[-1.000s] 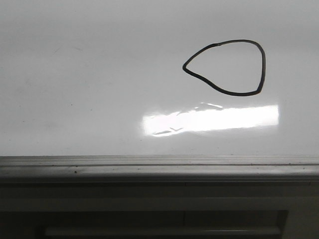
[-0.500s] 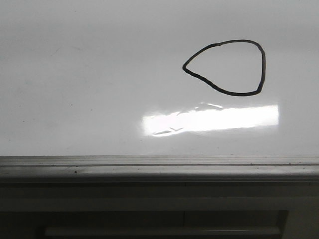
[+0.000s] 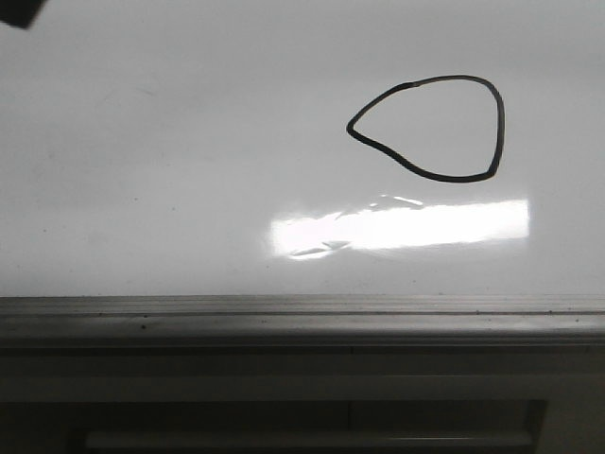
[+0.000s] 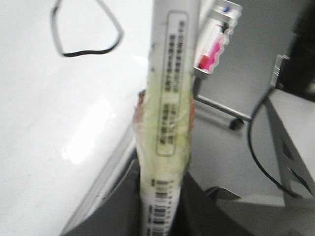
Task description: Write number 0 on whiteboard
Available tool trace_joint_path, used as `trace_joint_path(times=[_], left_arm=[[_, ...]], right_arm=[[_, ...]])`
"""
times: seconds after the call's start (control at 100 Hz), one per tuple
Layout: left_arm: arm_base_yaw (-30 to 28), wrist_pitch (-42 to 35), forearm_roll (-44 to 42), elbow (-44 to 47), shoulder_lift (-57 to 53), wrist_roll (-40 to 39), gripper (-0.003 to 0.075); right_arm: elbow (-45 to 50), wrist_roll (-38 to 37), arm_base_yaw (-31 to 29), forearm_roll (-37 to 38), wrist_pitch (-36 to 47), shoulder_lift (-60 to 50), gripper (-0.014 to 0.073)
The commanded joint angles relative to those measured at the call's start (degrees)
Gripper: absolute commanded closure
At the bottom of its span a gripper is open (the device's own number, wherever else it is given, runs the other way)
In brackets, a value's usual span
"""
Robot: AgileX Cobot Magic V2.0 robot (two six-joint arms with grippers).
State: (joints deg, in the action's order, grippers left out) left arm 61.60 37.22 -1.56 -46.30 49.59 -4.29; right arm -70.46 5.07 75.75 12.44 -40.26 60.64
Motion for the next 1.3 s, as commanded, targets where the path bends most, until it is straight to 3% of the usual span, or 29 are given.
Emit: trace_joint_path(times=[0.0,0.15,0.25,0.39,0.55,0.83,1.29], left_arm=[[-0.87,-7.53,-9.7,0.17,-0.33,-18.01,0.074],[-5.79,-7.66,-28.98,1.55,-0.33,-42.8,0.074],[-9.72,-9.0,-34.2,1.55,0.39,-50.33,0.074],[-12.84,-11.48,-32.66,1.55,3.74,-51.06,0.074],[-13.07,-16.05,-31.74,1.55,8.91,-51.06,0.074],[-13.07,-19.15,-31.59,1.55,16.37,-55.41,0.074],[-14.25,-19.23,-30.27,1.55,18.64,-55.49,0.0739]], right_arm=[[-2.17,-1.38,-1.89,0.69,2.4,-4.93,0.0243],[-1.83,-1.78,-4.18,1.28,-6.69,-9.93,0.0673],[-0.01,-1.99,-4.31,2.48,-10.01,-12.86,0.0659],[4.86,-6.41,-4.31,5.4,-9.93,-16.6,0.0659],[11.17,-14.81,-4.31,10.36,-9.65,-19.63,0.0659],[19.22,-21.89,-4.31,10.5,-5.98,-21.2,0.0659],[20.36,-23.91,-4.31,10.28,-3.21,-21.2,0.0662]])
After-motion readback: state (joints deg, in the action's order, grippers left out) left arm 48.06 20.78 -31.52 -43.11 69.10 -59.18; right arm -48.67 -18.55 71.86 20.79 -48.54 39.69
